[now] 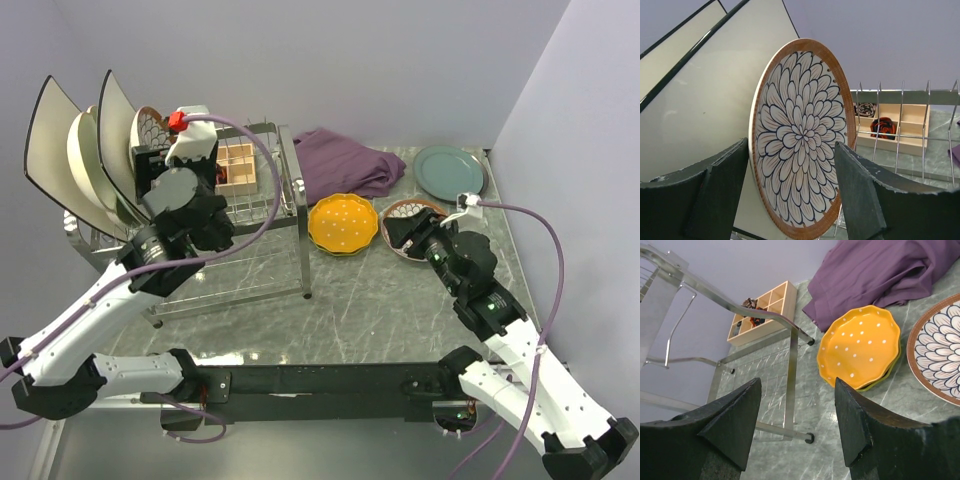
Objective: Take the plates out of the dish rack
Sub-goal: Unload the plate from the dish rack.
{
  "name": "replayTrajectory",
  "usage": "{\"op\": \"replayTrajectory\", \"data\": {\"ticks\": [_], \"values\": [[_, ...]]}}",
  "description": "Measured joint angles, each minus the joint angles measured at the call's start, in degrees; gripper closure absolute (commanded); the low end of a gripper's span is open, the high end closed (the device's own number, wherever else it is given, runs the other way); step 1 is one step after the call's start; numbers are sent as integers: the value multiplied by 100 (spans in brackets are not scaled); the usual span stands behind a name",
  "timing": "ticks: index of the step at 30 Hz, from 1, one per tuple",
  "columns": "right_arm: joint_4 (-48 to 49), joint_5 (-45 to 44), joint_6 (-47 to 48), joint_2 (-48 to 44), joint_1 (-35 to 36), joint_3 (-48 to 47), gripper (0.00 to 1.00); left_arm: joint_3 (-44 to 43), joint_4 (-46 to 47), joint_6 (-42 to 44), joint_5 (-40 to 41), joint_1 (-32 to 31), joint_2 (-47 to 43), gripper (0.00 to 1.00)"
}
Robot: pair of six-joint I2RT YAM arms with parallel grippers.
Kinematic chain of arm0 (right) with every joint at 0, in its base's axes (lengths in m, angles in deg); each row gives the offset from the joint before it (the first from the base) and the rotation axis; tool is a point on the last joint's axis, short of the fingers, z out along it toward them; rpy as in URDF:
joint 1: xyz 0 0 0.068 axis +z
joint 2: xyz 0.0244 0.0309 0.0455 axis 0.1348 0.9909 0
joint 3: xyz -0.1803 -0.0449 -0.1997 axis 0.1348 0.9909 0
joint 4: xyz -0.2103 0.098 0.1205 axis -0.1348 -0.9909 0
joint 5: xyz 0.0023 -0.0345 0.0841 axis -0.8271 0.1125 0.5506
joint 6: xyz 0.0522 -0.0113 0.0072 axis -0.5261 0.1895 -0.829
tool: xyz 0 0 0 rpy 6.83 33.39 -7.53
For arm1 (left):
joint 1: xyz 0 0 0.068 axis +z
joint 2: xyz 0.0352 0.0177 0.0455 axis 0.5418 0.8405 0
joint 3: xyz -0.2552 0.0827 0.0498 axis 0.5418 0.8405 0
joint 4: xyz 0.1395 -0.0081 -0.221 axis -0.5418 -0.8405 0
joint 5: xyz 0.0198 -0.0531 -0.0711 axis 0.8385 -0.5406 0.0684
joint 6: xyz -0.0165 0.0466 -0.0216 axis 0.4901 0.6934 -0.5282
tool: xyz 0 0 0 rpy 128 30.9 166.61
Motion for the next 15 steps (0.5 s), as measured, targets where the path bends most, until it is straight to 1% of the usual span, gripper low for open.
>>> {"op": "replayTrajectory", "data": {"ticks": [3, 7, 13, 15], "values": [[-4, -17, 15, -50, 0, 0, 33, -160, -280, -170, -11, 81, 120, 23], [-7, -48, 37, -98, 2, 2, 33, -350, -570, -313, -15, 254, 188, 24], [-15, -63, 42, -103, 15, 2, 33, -802, -1274, -839, -109, 564, 247, 30], [-15, -63, 42, -103, 15, 2, 33, -874, -1510, -1071, -203, 647, 245, 35]]}}
